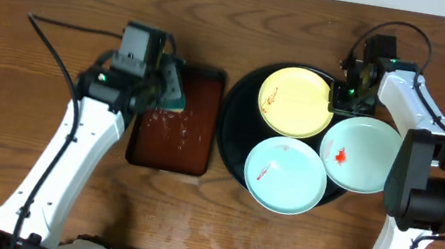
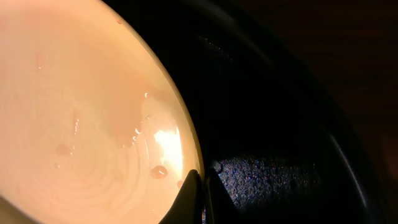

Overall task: Clean dirty plates on tray and stack at the side
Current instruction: 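Carry the sponge with left gripper over to the yellow plate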

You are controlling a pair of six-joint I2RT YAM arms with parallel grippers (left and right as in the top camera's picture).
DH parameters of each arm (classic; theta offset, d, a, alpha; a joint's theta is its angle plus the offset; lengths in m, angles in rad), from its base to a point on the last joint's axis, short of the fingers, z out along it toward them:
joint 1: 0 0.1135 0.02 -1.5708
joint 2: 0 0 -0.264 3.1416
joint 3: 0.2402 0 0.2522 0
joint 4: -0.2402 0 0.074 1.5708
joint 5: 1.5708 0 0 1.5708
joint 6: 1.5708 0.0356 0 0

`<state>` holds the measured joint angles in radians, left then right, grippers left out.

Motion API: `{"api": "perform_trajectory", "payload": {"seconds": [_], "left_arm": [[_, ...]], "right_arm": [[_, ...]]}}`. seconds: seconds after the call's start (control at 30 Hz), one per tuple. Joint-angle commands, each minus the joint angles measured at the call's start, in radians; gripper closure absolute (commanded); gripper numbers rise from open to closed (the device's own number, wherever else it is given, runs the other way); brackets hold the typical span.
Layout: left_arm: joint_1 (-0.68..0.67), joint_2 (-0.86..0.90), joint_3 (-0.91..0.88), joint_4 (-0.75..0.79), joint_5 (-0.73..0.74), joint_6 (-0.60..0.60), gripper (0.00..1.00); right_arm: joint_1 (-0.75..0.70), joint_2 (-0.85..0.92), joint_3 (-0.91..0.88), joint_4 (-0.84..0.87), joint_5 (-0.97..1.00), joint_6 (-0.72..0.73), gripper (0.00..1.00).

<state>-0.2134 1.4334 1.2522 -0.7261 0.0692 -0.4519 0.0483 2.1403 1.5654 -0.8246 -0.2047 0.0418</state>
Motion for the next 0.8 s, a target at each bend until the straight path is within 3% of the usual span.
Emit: {"api": "perform_trajectory", "payload": {"seconds": [0.0,0.37,0.57,0.77], "left_arm": [[-0.002,0.072,0.113,-0.049,-0.045,0.067,0.93],[-0.002,0.257,0.125,-0.055,-0.058,0.107,0.93],[-0.019,0.257,0.125,-0.040,-0.058,0.119,0.93],[-0.102,0.257,0.160,-0.074,-0.156,0.131,0.93]], "right_arm": [[0.005,-0.004,-0.010,0.000,0.024,0.002,0.99],[0.005,-0.004,-0.010,0.000,0.024,0.002,0.99],[0.005,-0.004,-0.010,0.000,0.024,0.002,0.99],[0.005,-0.004,-0.010,0.000,0.024,0.002,0.99]]}}
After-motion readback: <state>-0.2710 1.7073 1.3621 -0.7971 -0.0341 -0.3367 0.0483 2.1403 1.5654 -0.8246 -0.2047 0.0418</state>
